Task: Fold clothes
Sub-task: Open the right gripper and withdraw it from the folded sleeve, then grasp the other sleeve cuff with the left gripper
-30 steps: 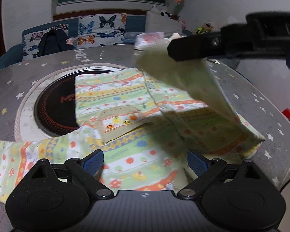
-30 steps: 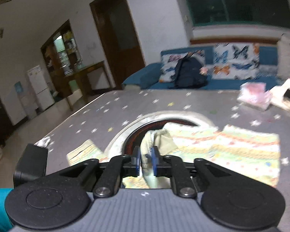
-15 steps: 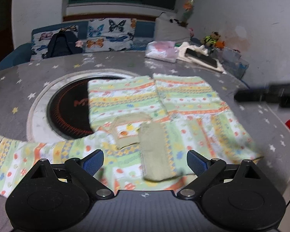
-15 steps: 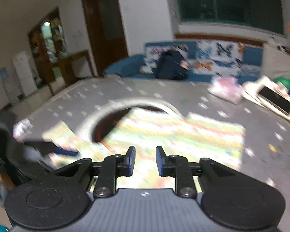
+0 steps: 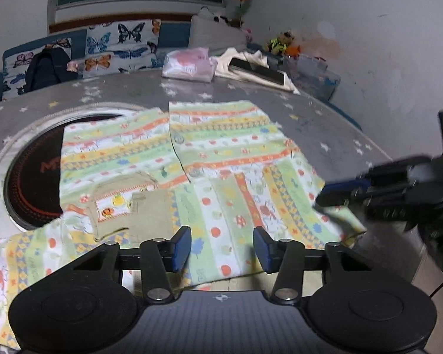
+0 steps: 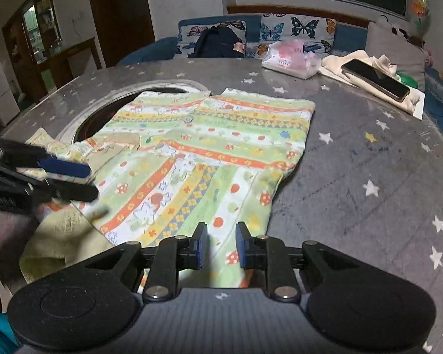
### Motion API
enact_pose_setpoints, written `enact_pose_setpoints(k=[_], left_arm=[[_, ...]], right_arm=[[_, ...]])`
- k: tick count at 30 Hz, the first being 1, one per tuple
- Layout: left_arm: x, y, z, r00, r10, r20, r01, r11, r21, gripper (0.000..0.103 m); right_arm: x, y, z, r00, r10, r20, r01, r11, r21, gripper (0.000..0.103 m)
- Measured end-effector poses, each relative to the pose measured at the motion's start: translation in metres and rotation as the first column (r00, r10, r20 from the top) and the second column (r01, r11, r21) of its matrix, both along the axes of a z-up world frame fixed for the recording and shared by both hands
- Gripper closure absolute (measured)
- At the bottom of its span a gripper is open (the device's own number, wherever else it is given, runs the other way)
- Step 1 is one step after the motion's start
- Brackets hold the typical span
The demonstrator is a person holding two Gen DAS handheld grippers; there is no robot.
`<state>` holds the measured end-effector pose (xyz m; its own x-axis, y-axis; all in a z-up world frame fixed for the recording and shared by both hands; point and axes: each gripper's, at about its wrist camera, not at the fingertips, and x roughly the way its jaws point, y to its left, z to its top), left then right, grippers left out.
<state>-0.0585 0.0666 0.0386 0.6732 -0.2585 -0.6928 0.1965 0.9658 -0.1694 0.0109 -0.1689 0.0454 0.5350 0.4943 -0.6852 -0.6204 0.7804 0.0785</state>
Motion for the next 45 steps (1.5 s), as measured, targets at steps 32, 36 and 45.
enact_pose_setpoints(k=[32, 36, 45], left_arm=[[-0.049, 0.111, 0.006, 0.942, 0.337, 0.004, -0.337, 0.941, 0.027, 0.050], [-0.066, 0.147, 0.004, 0.895, 0.445, 0.001, -0.445, 0.895, 0.044, 0.048], [-0.086, 0.221, 0.001, 0.747, 0.663, 0.043, -0.664, 0.741, 0.104, 0.040]], right_arm=[[-0.012, 0.088, -0.013, 0.978, 0.204, 0.051, -0.204, 0.979, -0.010, 0.075], [-0.012, 0.099, -0.029, 0.974, 0.224, 0.020, -0.223, 0.974, -0.041, 0.072], [-0.017, 0.093, -0.018, 0.975, 0.222, 0.027, -0.221, 0.975, -0.026, 0.066]])
